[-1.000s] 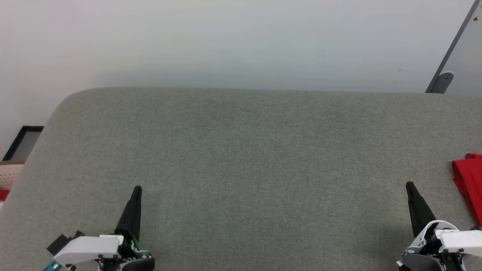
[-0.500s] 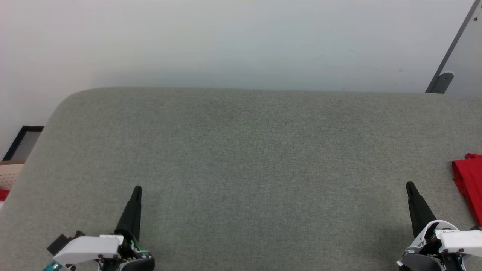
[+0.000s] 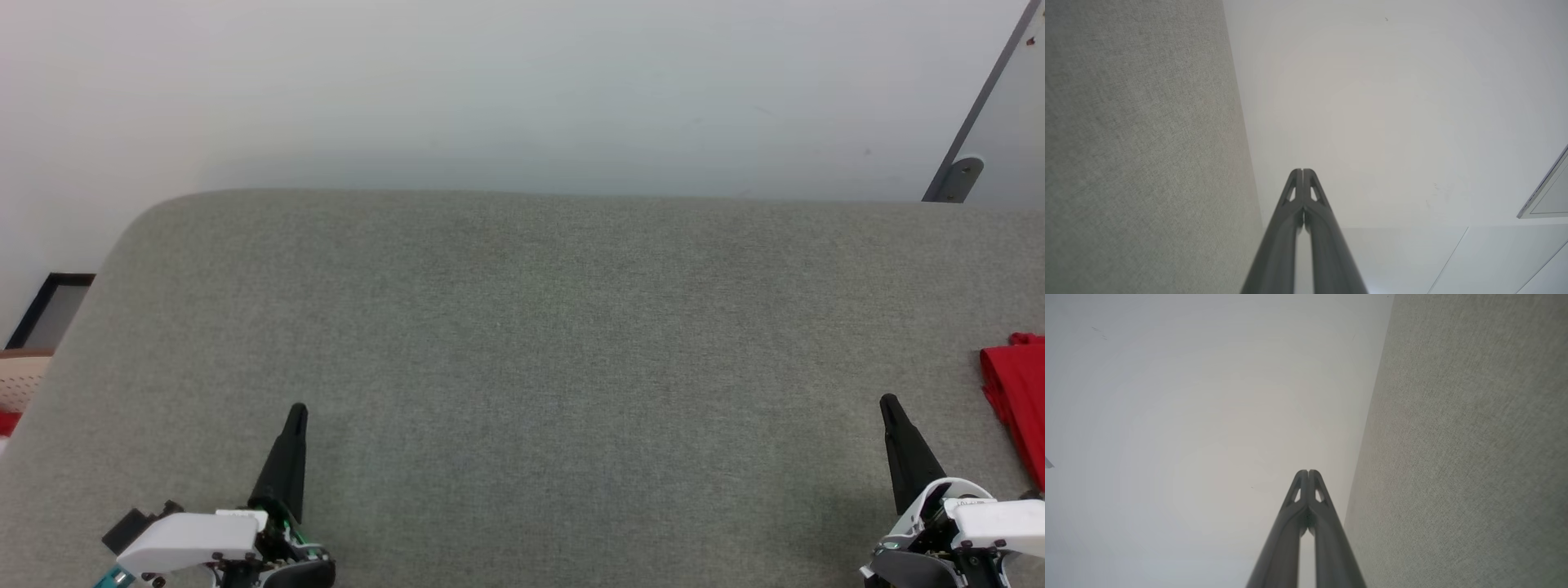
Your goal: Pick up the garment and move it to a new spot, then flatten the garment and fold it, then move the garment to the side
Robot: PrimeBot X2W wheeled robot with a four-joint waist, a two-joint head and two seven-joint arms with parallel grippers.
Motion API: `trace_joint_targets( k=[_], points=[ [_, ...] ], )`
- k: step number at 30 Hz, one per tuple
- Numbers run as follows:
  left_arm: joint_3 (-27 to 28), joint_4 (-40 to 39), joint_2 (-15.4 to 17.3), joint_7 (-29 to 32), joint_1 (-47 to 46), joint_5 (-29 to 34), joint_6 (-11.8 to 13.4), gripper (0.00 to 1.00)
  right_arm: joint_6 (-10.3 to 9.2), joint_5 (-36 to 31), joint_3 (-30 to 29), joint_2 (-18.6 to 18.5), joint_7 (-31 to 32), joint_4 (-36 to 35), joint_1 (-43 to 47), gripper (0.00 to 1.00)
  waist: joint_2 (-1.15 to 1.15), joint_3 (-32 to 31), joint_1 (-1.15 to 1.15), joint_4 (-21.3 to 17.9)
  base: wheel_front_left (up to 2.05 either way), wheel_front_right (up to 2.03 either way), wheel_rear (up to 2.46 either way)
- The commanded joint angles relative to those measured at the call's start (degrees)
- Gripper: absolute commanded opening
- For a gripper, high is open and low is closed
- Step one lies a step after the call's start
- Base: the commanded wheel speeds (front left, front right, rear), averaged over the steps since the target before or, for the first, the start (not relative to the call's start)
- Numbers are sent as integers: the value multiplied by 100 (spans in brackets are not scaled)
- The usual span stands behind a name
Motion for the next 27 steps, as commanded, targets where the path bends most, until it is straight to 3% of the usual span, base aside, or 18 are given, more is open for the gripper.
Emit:
trace_joint_targets(
  k=[1, 27],
  points=[
    [10, 10, -10, 10, -61, 40, -18, 0, -6, -29, -2, 24, 6, 2, -17, 0, 0, 0, 0, 0, 0, 0, 0],
    [34, 11, -26, 36, -63, 47, -18, 0, -6, -34, -6, 27, 10, 2, -18, 0, 0, 0, 0, 0, 0, 0, 0]
  ],
)
